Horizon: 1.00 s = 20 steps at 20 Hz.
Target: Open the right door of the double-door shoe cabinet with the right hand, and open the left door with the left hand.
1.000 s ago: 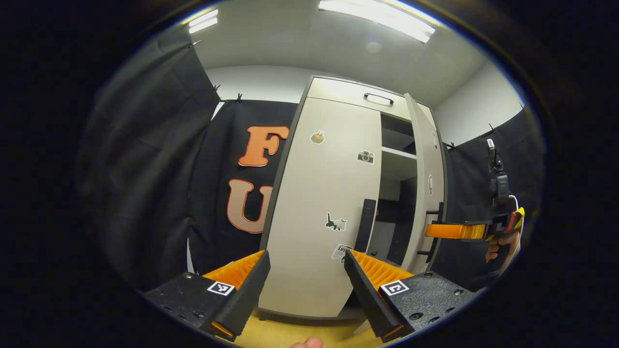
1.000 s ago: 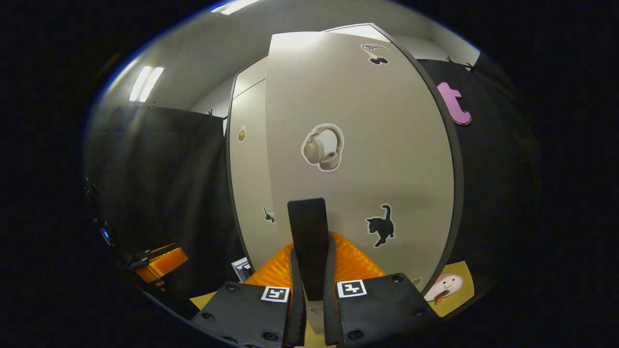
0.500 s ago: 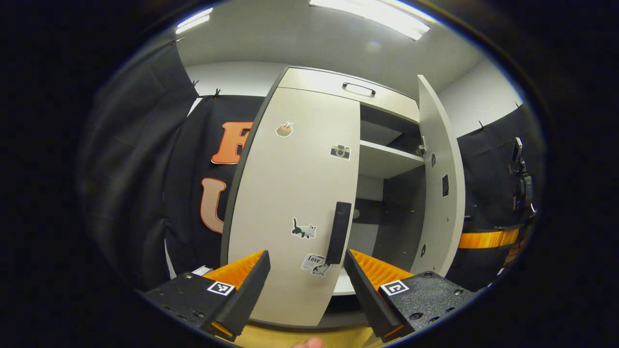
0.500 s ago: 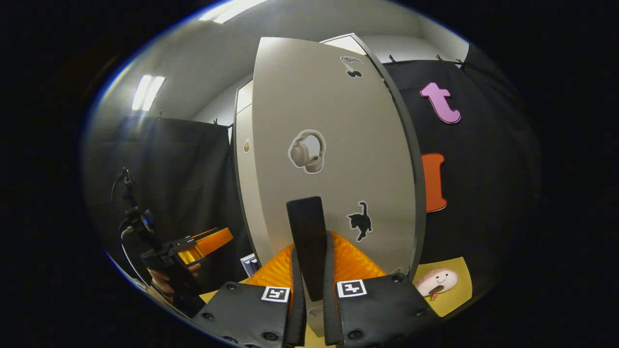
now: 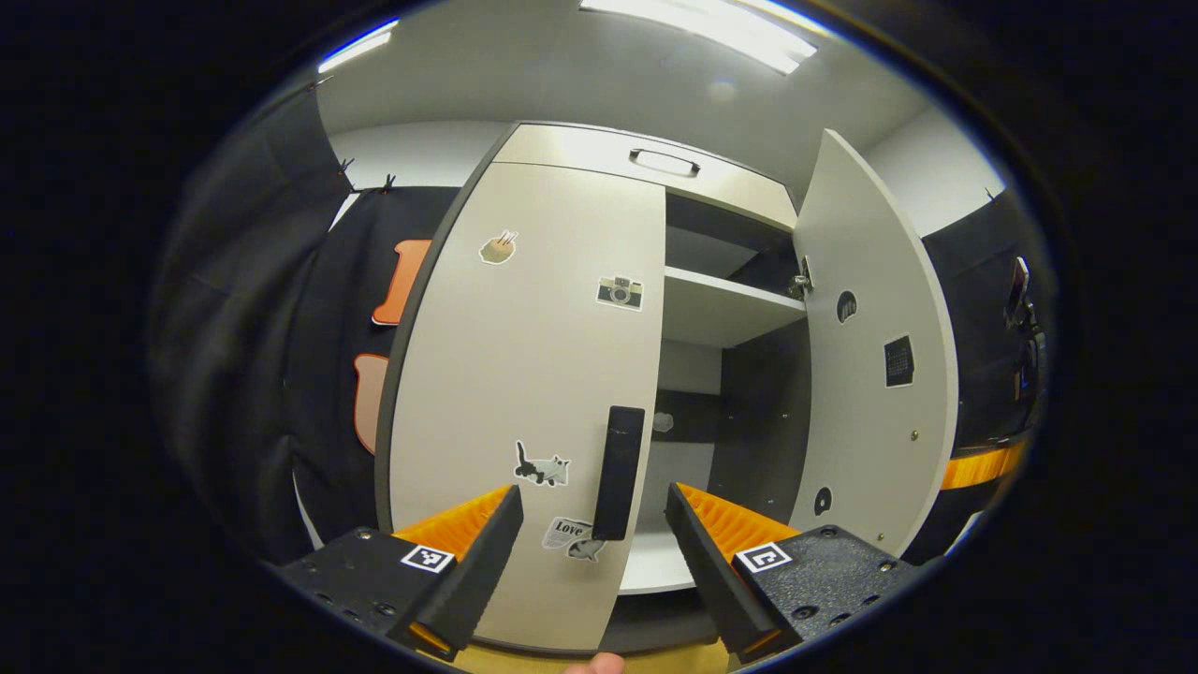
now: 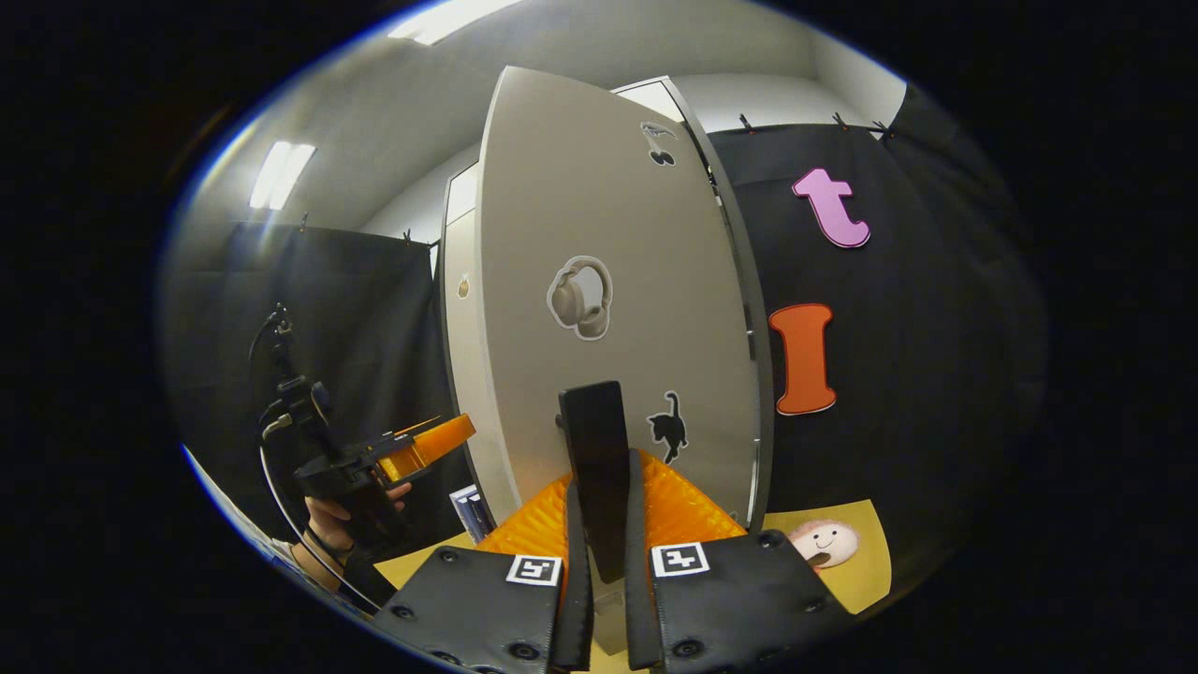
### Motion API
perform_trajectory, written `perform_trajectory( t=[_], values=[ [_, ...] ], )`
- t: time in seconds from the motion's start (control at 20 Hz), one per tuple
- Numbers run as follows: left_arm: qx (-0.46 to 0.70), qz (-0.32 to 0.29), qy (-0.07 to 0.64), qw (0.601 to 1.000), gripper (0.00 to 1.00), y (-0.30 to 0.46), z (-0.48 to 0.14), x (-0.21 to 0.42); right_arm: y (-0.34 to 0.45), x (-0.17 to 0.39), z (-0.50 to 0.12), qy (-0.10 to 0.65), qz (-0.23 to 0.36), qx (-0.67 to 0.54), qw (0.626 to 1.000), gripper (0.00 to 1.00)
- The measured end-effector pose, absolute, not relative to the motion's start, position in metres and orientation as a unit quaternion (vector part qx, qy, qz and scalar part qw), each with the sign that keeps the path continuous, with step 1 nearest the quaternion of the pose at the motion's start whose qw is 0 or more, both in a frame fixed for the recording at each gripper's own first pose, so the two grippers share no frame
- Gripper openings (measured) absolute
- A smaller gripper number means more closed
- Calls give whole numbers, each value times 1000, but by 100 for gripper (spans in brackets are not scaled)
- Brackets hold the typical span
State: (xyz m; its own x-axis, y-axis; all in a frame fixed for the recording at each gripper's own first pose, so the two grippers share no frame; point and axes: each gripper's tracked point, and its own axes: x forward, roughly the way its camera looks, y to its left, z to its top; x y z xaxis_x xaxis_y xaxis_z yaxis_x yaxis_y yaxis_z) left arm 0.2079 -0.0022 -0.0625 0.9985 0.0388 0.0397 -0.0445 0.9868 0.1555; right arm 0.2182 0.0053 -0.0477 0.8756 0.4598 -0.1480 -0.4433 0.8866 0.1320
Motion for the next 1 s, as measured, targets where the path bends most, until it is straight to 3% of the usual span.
perform_trajectory(
  t=[0.55,0.65,0.9,0.95,1.0],
  values=[
    [75,24,3,997,97,-4,-80,253,-28,225,-44,68,154,54,984,20],
    [67,21,5,998,92,-4,-84,255,-42,220,-41,65,141,56,986,21],
    [85,36,7,996,94,4,-84,262,-59,225,-39,58,105,49,992,21],
    [92,39,7,995,94,5,-83,264,-64,227,-40,57,92,41,993,13],
    [98,44,8,994,94,5,-82,267,-69,229,-40,56,82,35,994,21]
  ],
)
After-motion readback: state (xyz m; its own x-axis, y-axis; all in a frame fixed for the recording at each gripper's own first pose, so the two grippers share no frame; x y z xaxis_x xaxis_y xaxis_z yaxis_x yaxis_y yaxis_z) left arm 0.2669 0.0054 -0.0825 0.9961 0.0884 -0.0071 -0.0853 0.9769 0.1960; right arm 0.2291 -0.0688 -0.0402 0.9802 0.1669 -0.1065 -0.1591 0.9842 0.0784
